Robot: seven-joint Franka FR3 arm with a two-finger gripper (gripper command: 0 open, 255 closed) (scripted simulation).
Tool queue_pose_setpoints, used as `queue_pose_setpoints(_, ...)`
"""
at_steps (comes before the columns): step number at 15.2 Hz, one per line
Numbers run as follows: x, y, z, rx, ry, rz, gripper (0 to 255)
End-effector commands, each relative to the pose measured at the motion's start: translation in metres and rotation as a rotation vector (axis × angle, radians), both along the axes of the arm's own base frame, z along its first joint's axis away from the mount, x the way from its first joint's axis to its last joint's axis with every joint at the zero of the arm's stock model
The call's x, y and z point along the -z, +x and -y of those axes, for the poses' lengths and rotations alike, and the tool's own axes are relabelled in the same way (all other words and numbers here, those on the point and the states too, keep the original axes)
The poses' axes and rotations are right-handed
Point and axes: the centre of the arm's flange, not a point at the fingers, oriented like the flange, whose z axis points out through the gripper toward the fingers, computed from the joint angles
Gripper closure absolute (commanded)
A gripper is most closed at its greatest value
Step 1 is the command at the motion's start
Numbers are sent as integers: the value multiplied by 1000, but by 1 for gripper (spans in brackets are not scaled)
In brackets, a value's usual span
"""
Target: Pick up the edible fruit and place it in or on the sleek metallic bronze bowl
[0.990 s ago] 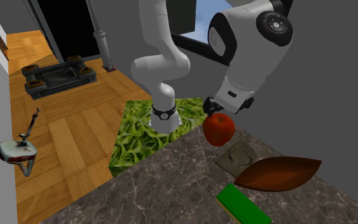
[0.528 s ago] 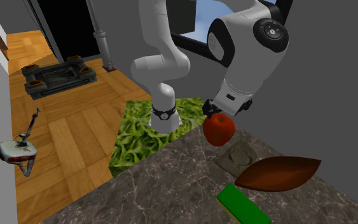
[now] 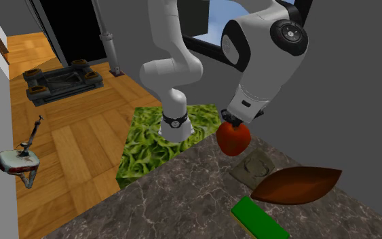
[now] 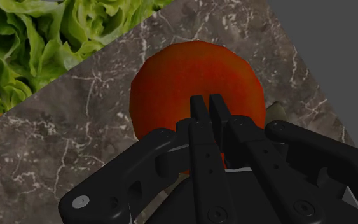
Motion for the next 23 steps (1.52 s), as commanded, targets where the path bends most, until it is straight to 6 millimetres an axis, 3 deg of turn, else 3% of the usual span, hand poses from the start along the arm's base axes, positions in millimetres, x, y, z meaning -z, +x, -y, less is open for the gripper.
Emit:
queue_pose_setpoints(1,0,0,0,0,0,0,255)
queue_pose_setpoints(4,0,0,0,0,0,0,255)
queue_pose_setpoints(23,-100,0,0,0,0,0,255)
